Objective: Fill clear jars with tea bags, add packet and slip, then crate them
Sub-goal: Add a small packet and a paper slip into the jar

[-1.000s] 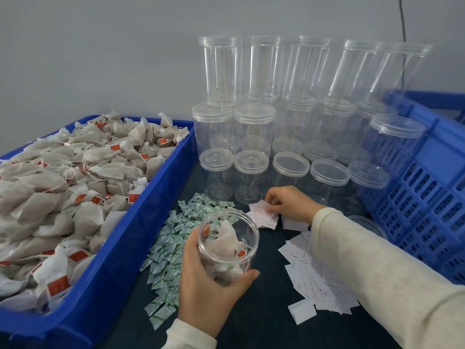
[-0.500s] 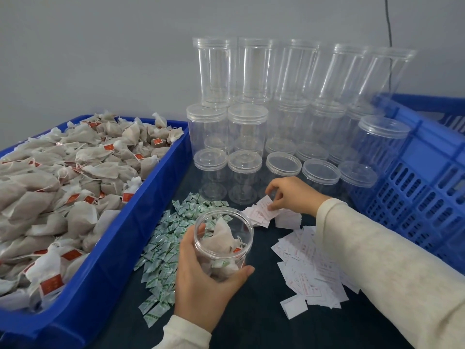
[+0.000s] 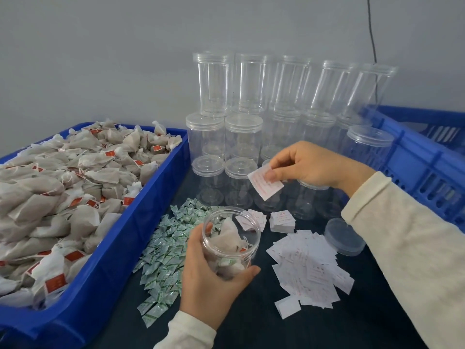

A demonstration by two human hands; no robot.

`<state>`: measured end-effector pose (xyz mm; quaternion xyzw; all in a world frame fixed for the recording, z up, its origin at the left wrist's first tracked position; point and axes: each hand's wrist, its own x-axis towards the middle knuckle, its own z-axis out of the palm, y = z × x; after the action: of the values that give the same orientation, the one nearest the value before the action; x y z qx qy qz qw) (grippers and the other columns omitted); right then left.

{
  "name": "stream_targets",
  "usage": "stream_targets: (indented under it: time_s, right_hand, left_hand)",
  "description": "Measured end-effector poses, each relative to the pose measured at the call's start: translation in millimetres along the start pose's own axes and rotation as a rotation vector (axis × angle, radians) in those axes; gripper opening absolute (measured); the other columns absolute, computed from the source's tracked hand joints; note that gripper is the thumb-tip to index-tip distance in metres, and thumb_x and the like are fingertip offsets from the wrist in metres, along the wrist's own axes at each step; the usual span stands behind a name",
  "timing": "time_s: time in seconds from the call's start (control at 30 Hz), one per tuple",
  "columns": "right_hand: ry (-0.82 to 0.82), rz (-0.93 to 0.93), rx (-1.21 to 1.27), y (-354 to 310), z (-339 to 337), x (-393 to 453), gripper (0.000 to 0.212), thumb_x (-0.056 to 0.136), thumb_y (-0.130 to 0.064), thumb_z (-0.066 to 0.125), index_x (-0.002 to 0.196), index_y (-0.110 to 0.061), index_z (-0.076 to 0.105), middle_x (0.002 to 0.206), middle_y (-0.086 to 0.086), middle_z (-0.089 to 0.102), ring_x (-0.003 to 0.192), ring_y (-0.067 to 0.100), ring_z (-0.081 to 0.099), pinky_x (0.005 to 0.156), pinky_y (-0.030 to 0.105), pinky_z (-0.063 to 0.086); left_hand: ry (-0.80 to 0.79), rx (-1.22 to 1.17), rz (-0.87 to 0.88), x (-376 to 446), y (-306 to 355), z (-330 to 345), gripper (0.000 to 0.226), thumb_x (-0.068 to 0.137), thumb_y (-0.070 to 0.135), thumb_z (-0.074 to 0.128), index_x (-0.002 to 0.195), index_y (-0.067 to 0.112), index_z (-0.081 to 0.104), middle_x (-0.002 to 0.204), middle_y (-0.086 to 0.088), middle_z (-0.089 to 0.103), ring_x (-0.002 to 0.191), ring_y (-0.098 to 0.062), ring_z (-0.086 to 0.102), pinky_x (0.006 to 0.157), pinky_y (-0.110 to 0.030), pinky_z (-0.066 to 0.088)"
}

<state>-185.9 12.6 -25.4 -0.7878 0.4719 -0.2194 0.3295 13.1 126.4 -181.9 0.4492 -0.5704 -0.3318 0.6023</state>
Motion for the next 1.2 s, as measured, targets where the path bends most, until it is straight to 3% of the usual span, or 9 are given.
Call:
stream_targets:
  time_s: [0.17,0.3,0.43,0.6,0.8,1.0,1.07,1.2]
  right_hand:
    - [-0.371,-0.062,-0.009,-36.0,8.4,-14.0,0.017,0.082,-0.032,0.068,0.097,-0.034,0.075,0.097,-0.012,0.074,0.09,0.003,0.068,0.082,0.013,0.051]
    - [-0.564,-0.056,-0.158,-47.9,27.5,-11.6,0.027,0.091,-0.011,0.065,0.117,-0.018,0.069,0.094,-0.018,0.073,0.092,-0.001,0.068,0.078,0.008,0.047]
    - [-0.519,-0.083,-0.253,-51.9,39.6,-6.5,0.027,0.087,-0.014,0.07,0.113,-0.022,0.071,0.081,-0.017,0.072,0.077,-0.005,0.066,0.069,0.006,0.046]
    - [-0.445,-0.082,-0.224,-54.3,40.2,-3.2,0.024,0.087,-0.012,0.071,0.11,-0.019,0.073,0.095,-0.01,0.075,0.086,0.002,0.069,0.076,0.011,0.05]
    - [-0.471,-0.067,-0.308,-53.5,47.7,-5.3,0.028,0.085,-0.02,0.073,0.113,-0.02,0.072,0.072,-0.03,0.068,0.072,-0.011,0.063,0.067,0.002,0.042]
    - [-0.31,-0.125,-0.28,-60.3,36.9,-14.7,0.017,0.086,-0.022,0.073,0.103,-0.024,0.075,0.074,-0.029,0.067,0.067,-0.012,0.059,0.063,0.003,0.041]
    - [-0.233,-0.152,-0.327,-65.6,35.7,-18.9,0.024,0.083,-0.033,0.074,0.107,-0.029,0.073,0.084,-0.031,0.065,0.076,-0.014,0.058,0.066,0.003,0.04]
    - [-0.35,-0.112,-0.547,-72.4,41.6,-31.3,0.078,0.069,-0.061,0.075,0.138,-0.051,0.04,0.132,-0.028,0.044,0.115,-0.006,0.043,0.085,0.012,0.035]
  left_hand:
    - [-0.034,-0.026,-0.006,-1.6,5.4,5.1,0.097,0.046,0.002,0.093,0.122,0.035,0.042,0.123,0.021,0.05,0.109,0.016,0.051,0.078,-0.002,0.044]
    - [-0.049,-0.031,-0.004,-4.0,8.8,6.9,0.098,0.047,0.005,0.094,0.125,0.033,0.041,0.126,0.013,0.053,0.112,0.007,0.055,0.082,-0.007,0.047]
    - [-0.051,-0.015,0.008,-6.4,8.8,4.9,0.099,0.048,0.009,0.095,0.126,0.036,0.04,0.127,0.012,0.053,0.114,0.005,0.054,0.085,-0.008,0.047]
    - [-0.035,0.013,0.043,-5.7,9.1,2.9,0.097,0.048,0.011,0.095,0.125,0.036,0.041,0.125,0.015,0.053,0.112,0.009,0.054,0.082,-0.004,0.045]
    - [-0.044,-0.013,0.025,-6.3,8.5,3.5,0.097,0.049,0.011,0.094,0.125,0.036,0.04,0.126,0.017,0.051,0.113,0.008,0.054,0.083,-0.006,0.046]
    - [-0.053,-0.012,0.018,-7.3,9.5,4.7,0.098,0.049,0.01,0.094,0.126,0.037,0.04,0.127,0.017,0.051,0.113,0.009,0.053,0.084,-0.006,0.045]
    - [-0.055,-0.015,0.018,-6.7,10.8,6.3,0.098,0.049,0.007,0.094,0.125,0.036,0.04,0.126,0.014,0.052,0.112,0.006,0.055,0.084,-0.008,0.047]
    - [-0.05,-0.047,-0.003,-6.8,15.3,12.8,0.099,0.048,0.006,0.094,0.127,0.034,0.04,0.124,0.013,0.052,0.11,0.007,0.056,0.081,-0.009,0.049]
